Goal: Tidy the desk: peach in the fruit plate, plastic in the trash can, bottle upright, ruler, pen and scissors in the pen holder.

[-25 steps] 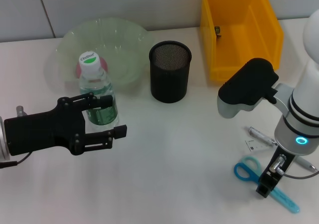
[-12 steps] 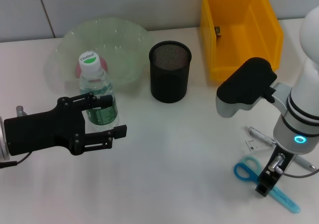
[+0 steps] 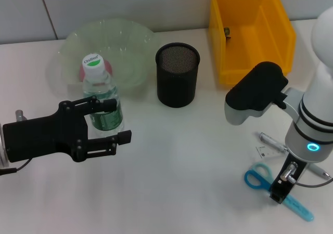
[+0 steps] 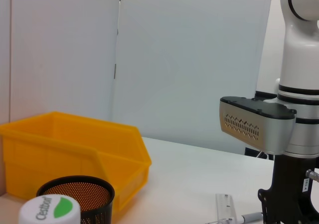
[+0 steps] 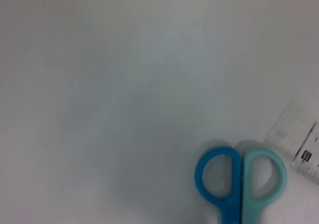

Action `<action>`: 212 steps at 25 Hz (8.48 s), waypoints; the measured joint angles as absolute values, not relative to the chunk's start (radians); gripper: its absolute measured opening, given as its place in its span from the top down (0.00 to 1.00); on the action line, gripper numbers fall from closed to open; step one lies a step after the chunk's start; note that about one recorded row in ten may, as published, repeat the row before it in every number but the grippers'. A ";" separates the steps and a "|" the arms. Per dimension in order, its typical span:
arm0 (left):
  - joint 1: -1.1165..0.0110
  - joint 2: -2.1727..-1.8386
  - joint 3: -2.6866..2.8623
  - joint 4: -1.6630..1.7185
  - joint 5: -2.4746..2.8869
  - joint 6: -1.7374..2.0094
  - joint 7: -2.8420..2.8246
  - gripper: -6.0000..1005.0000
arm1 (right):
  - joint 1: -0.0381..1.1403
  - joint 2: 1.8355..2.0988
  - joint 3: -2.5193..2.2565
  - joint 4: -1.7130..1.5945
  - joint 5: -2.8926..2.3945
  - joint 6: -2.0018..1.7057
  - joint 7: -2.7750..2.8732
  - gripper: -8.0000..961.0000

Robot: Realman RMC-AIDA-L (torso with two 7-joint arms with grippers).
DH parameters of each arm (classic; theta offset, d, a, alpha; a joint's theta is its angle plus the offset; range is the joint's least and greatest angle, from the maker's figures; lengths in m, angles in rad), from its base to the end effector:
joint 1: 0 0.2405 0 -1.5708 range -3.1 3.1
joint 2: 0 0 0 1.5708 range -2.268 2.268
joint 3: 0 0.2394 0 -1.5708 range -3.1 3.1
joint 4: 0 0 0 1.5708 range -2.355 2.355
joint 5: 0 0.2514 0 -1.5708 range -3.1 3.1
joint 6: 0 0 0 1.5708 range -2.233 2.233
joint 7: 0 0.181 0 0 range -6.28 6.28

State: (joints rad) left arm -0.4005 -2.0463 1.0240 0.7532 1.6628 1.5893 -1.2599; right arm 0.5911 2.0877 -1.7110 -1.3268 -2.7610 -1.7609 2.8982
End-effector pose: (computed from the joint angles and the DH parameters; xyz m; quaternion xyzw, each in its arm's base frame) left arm -0.2341 0.3470 -0.0212 -0.9462 -0.1117 -0.2830 0.1103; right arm 0.2005 0.3272 -0.0605 -0.8320 0.3843 -0.3743 0.1418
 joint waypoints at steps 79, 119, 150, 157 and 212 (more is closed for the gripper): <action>-0.367 -2.039 1.019 0.759 1.670 1.597 -1.258 0.20 | 0.475 2.082 -1.362 -1.372 -2.100 -0.999 2.247 0.65; -0.361 -2.039 1.014 0.764 1.674 1.603 -1.267 0.20 | 0.544 2.084 -1.359 -1.007 -1.854 -0.809 1.901 0.49; -0.384 -2.063 0.945 0.757 1.665 1.570 -1.282 0.20 | 0.551 1.956 -0.952 -1.316 -2.068 -1.790 1.990 0.26; -0.381 -2.068 0.936 0.750 1.640 1.558 -1.282 0.20 | 0.659 1.924 -0.958 -1.231 -2.248 -1.882 1.867 0.26; -0.364 -2.065 0.836 0.688 1.608 1.520 -1.324 0.20 | 0.748 2.074 -1.193 -1.021 -2.764 -1.643 1.534 0.27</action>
